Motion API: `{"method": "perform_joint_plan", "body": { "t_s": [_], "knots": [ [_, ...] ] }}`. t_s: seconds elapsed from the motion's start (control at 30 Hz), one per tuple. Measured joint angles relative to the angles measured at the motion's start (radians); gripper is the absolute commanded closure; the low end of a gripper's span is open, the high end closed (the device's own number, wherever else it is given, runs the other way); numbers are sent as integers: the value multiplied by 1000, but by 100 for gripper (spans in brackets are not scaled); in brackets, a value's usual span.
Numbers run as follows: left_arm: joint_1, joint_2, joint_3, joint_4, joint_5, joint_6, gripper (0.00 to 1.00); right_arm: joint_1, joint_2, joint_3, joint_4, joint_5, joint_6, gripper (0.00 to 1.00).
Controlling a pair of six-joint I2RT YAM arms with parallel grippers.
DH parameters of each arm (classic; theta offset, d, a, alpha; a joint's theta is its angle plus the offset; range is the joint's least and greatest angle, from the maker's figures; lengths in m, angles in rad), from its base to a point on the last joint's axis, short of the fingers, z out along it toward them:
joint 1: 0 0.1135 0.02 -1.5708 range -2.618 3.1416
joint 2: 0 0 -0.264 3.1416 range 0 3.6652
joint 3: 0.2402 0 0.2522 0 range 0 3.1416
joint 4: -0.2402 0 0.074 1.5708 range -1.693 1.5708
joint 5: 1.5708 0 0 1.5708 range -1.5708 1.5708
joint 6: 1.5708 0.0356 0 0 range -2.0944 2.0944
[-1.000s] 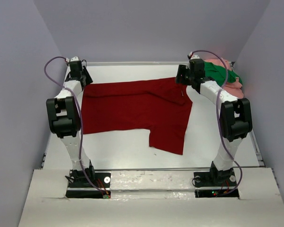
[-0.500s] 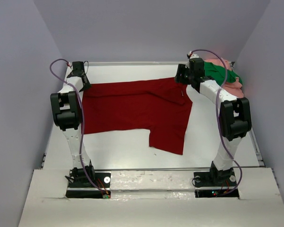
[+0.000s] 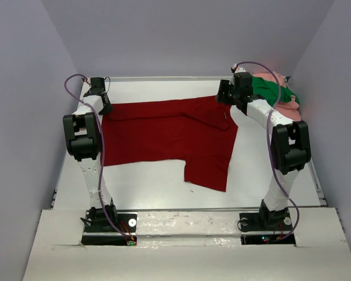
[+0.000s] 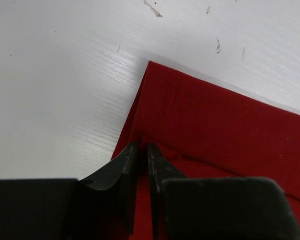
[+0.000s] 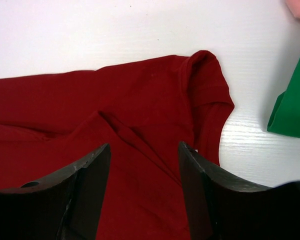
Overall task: Fold and stack the t-shirts
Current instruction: Fold the flattened tshirt in 1/3 of the way
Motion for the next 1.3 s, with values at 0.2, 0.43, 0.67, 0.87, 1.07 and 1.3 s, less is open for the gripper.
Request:
{"method": "perform_joint_plan", "body": {
  "t_s": [0.2, 0.43, 0.67, 0.87, 1.07, 1.3],
  "knots": [
    [0, -3, -31, 15, -3, 8, 90, 0, 0, 0, 1, -5, 0, 39],
    [0, -56, -92, 26, -2, 24, 95, 0, 0, 0, 0, -16, 0, 39],
    [0, -119, -153, 37, 5, 47, 89, 0, 0, -3, 1, -29, 2, 40],
    [0, -160, -170, 57, 20, 69, 63, 0, 0, -27, 3, -34, 5, 41],
    [0, -176, -194, 64, 20, 76, 47, 0, 0, -42, 2, -34, 5, 41],
    [8, -178, -193, 53, 37, 67, 49, 0, 0, -47, 0, -36, 5, 41]
  ]
}}
